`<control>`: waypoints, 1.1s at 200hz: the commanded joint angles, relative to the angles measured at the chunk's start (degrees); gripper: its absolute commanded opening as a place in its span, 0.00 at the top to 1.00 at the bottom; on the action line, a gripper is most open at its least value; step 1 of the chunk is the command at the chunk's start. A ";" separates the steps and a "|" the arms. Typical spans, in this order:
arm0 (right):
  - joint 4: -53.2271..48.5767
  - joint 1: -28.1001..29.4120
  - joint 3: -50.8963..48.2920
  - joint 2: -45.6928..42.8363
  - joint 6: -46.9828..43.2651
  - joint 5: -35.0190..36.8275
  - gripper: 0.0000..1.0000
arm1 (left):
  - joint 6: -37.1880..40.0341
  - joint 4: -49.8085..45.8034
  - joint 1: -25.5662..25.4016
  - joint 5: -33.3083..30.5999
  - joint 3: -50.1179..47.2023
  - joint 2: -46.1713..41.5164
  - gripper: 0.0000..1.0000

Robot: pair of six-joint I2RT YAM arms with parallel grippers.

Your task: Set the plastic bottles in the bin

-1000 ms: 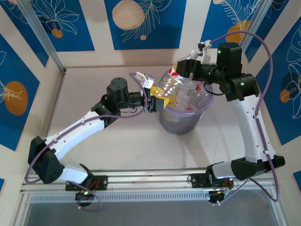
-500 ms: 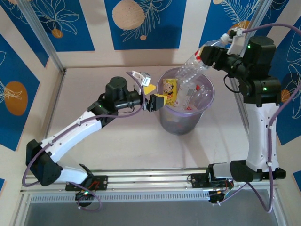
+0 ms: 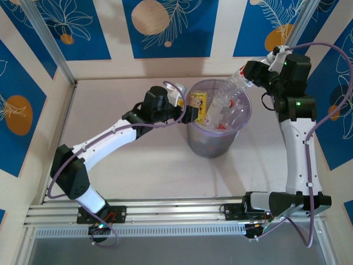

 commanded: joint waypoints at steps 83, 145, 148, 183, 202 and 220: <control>3.82 3.92 -5.83 4.95 -0.52 -0.89 0.44 | 2.06 -5.71 0.10 -5.39 6.02 3.12 0.38; 2.63 7.71 -6.76 9.07 -1.62 0.34 0.44 | 2.74 -7.03 0.09 -6.14 7.06 3.76 0.45; 2.59 7.88 -6.88 9.26 -1.50 0.47 0.44 | 2.76 -7.04 0.08 -6.16 7.11 3.74 0.45; 1.62 8.66 -8.44 10.14 0.13 -2.71 0.42 | 2.76 -7.20 0.03 -6.17 7.65 3.74 0.47; -0.37 9.13 -7.89 10.53 -0.82 -1.88 0.40 | 2.96 -7.86 0.08 -6.70 8.16 3.81 0.49; -2.52 9.44 -6.66 10.71 -2.45 -0.81 0.39 | 3.24 -8.30 0.03 -7.25 8.43 3.95 0.50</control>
